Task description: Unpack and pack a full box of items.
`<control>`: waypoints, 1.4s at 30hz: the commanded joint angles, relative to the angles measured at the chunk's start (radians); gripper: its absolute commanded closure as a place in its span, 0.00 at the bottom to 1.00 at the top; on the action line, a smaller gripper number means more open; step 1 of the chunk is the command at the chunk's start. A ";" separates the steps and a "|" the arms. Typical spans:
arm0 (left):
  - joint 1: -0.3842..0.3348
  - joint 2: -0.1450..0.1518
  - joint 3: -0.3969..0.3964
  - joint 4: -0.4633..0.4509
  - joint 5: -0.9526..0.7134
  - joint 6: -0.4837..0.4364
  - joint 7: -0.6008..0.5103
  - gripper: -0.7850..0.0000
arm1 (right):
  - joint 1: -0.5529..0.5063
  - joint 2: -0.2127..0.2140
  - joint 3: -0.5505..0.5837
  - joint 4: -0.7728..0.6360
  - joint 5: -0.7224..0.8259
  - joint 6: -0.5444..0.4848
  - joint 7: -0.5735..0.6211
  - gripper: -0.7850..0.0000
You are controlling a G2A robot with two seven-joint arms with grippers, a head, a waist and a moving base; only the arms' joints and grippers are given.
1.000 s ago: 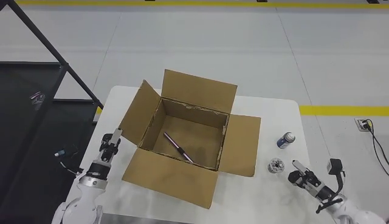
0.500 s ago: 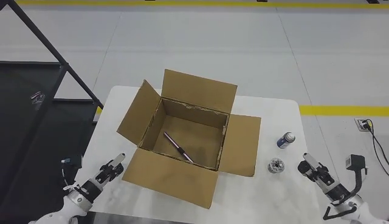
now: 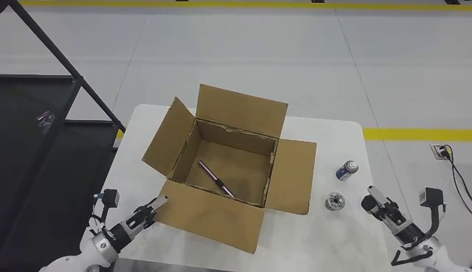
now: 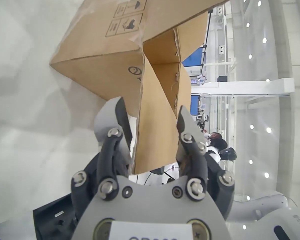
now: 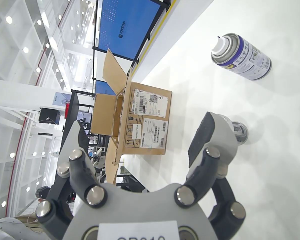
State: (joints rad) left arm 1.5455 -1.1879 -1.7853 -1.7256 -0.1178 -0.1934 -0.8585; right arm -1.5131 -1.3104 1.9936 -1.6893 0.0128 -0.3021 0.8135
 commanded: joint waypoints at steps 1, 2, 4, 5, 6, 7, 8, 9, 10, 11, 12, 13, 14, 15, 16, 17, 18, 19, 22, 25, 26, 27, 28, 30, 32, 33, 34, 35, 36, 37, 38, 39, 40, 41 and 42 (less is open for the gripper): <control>0.000 0.003 0.002 0.001 -0.018 -0.001 -0.019 1.00 | 0.000 0.000 0.000 0.000 0.000 0.000 0.000 0.00; -0.001 0.004 0.001 0.002 -0.026 -0.004 -0.028 1.00 | 0.000 0.000 0.000 0.000 0.000 0.000 0.000 0.00; 0.001 0.007 -0.001 0.002 -0.032 -0.005 -0.036 1.00 | 0.000 0.000 0.000 0.000 0.000 0.000 0.000 0.00; 0.001 0.008 -0.001 0.001 -0.035 -0.005 -0.038 1.00 | 0.000 0.000 0.000 0.000 0.000 0.000 0.000 0.00; 0.002 0.009 0.000 0.001 -0.038 -0.005 -0.040 1.00 | 0.000 0.000 -0.011 -0.012 -0.011 0.000 -0.008 0.00; 0.004 0.009 0.004 0.000 -0.046 -0.006 -0.047 1.00 | 0.001 0.001 -0.026 -0.029 -0.038 0.004 -0.013 0.00; 0.005 0.010 0.005 0.000 -0.054 -0.008 -0.054 1.00 | 0.004 0.001 -0.041 -0.045 -0.058 0.015 -0.033 0.00; 0.006 0.012 0.004 0.001 -0.056 -0.009 -0.056 1.00 | 0.007 0.001 -0.059 -0.061 -0.075 0.024 -0.050 0.00; 0.009 0.013 0.005 0.000 -0.057 -0.009 -0.056 1.00 | 0.010 0.001 -0.077 -0.077 -0.097 0.034 -0.060 0.00; 0.011 0.013 0.008 -0.002 -0.064 -0.011 -0.061 1.00 | 0.014 0.001 -0.094 -0.090 -0.114 0.044 -0.075 0.00; 0.014 0.014 0.010 -0.002 -0.083 -0.011 -0.066 1.00 | 0.018 0.001 -0.112 -0.103 -0.129 0.053 -0.082 0.00; 0.018 0.014 0.010 -0.005 -0.099 -0.012 -0.074 1.00 | 0.023 0.001 -0.128 -0.114 -0.142 0.062 -0.090 0.00; 0.022 0.015 0.008 -0.007 -0.108 -0.017 -0.082 1.00 | 0.027 0.001 -0.142 -0.123 -0.149 0.070 -0.100 0.00; 0.027 0.017 0.005 -0.008 -0.111 -0.021 -0.086 1.00 | 0.032 0.002 -0.156 -0.132 -0.159 0.076 -0.106 0.00; 0.031 0.018 0.004 -0.010 -0.113 -0.023 -0.087 1.00 | 0.036 0.002 -0.169 -0.140 -0.172 0.084 -0.113 0.00; 0.036 0.019 0.004 -0.012 -0.114 -0.026 -0.087 1.00 | 0.038 0.003 -0.184 -0.150 -0.186 0.092 -0.112 0.00; 0.040 0.019 0.006 -0.013 -0.117 -0.030 -0.090 1.00 | 0.039 0.004 -0.197 -0.158 -0.182 0.097 -0.098 0.00; 0.043 0.020 0.007 -0.013 -0.121 -0.034 -0.091 1.00 | 0.039 0.004 -0.199 -0.159 -0.173 0.101 -0.096 0.00; 0.051 0.022 0.013 -0.010 -0.131 -0.044 -0.092 1.00 | 0.039 0.004 -0.199 -0.159 -0.173 0.101 -0.096 0.00; 0.059 0.023 0.017 0.002 -0.152 -0.054 -0.092 1.00 | 0.039 0.004 -0.199 -0.159 -0.173 0.101 -0.096 0.00; 0.060 0.023 0.018 0.008 -0.165 -0.052 -0.089 1.00 | 0.039 0.004 -0.199 -0.159 -0.173 0.101 -0.096 0.00; 0.060 0.024 0.018 0.013 -0.171 -0.052 -0.089 1.00 | 0.039 0.004 -0.199 -0.159 -0.173 0.101 -0.096 0.00; 0.060 0.025 0.018 0.017 -0.174 -0.054 -0.090 1.00 | 0.039 0.004 -0.199 -0.159 -0.173 0.101 -0.096 0.00; 0.061 0.026 0.022 0.025 -0.184 -0.057 -0.095 1.00 | 0.039 0.004 -0.199 -0.159 -0.173 0.101 -0.096 0.00; 0.063 0.028 0.024 0.028 -0.185 -0.062 -0.099 1.00 | 0.039 0.004 -0.199 -0.159 -0.173 0.101 -0.096 0.00; 0.065 0.029 0.026 0.029 -0.187 -0.062 -0.100 1.00 | 0.041 0.004 -0.200 -0.164 -0.173 0.089 -0.111 0.00; 0.066 0.030 0.027 0.029 -0.189 -0.061 -0.100 1.00 | 0.040 0.003 -0.206 -0.162 -0.164 0.063 -0.137 0.00; 0.067 0.030 0.029 0.027 -0.189 -0.060 -0.100 1.00 | 0.040 0.003 -0.210 -0.164 -0.166 0.042 -0.166 0.00; 0.069 0.031 0.031 0.025 -0.188 -0.059 -0.102 1.00 | 0.041 0.003 -0.216 -0.174 -0.198 0.032 -0.192 0.00; 0.071 0.032 0.032 0.022 -0.186 -0.059 -0.105 1.00 | 0.046 0.004 -0.228 -0.192 -0.247 0.029 -0.217 0.00; 0.073 0.033 0.033 0.020 -0.185 -0.060 -0.107 1.00 | 0.053 0.003 -0.247 -0.208 -0.291 0.035 -0.242 0.00; 0.074 0.034 0.033 0.019 -0.186 -0.061 -0.107 1.00 | 0.063 0.003 -0.269 -0.223 -0.343 0.059 -0.264 0.00; 0.076 0.035 0.035 0.019 -0.184 -0.062 -0.107 1.00 | 0.077 0.002 -0.294 -0.242 -0.401 0.089 -0.288 0.00; 0.077 0.035 0.036 0.017 -0.179 -0.063 -0.105 1.00 | 0.090 0.001 -0.323 -0.256 -0.442 0.111 -0.311 0.00; 0.079 0.036 0.037 0.016 -0.174 -0.065 -0.102 1.00 | 0.105 0.000 -0.351 -0.268 -0.486 0.130 -0.327 0.00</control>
State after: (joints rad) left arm 1.6227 -1.1526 -1.7498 -1.7081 -0.2983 -0.2564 -0.9643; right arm -1.4262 -1.3092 1.6789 -1.9429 -0.4097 -0.1995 0.5089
